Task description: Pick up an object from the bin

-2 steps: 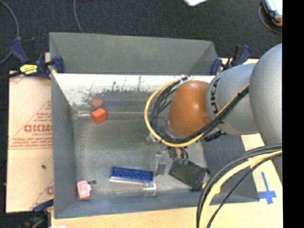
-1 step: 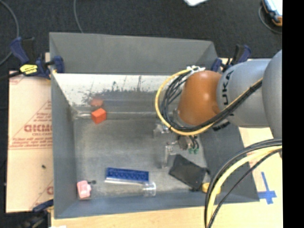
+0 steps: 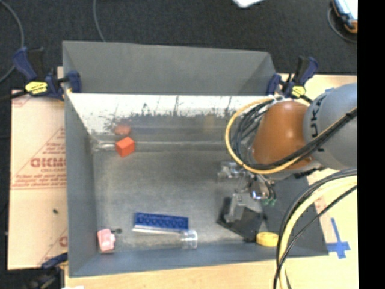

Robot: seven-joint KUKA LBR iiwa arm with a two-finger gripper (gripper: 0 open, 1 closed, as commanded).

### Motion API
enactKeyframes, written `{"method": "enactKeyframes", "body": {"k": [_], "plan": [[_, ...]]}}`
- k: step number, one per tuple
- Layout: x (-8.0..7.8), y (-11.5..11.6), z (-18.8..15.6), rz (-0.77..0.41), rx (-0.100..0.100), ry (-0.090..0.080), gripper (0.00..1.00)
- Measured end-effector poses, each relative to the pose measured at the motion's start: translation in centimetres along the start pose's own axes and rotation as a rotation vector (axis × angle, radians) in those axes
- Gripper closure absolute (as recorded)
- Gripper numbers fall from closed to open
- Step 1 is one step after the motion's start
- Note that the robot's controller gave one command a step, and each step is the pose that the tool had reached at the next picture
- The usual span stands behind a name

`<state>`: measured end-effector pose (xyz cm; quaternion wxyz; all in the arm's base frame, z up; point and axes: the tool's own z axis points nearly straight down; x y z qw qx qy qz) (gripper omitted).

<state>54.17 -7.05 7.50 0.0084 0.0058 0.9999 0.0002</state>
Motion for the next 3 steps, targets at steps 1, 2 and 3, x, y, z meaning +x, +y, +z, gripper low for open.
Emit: {"method": "enactKeyframes", "body": {"k": [1, 2, 3], "plan": [[2.2, 0.1, 0.4, 0.201, -0.003, -0.007, 1.00], [2.2, 0.1, 0.4, 0.202, -0.003, -0.007, 1.00], [1.6, 0.4, -8.9, 0.198, -0.004, -0.006, 1.00]]}}
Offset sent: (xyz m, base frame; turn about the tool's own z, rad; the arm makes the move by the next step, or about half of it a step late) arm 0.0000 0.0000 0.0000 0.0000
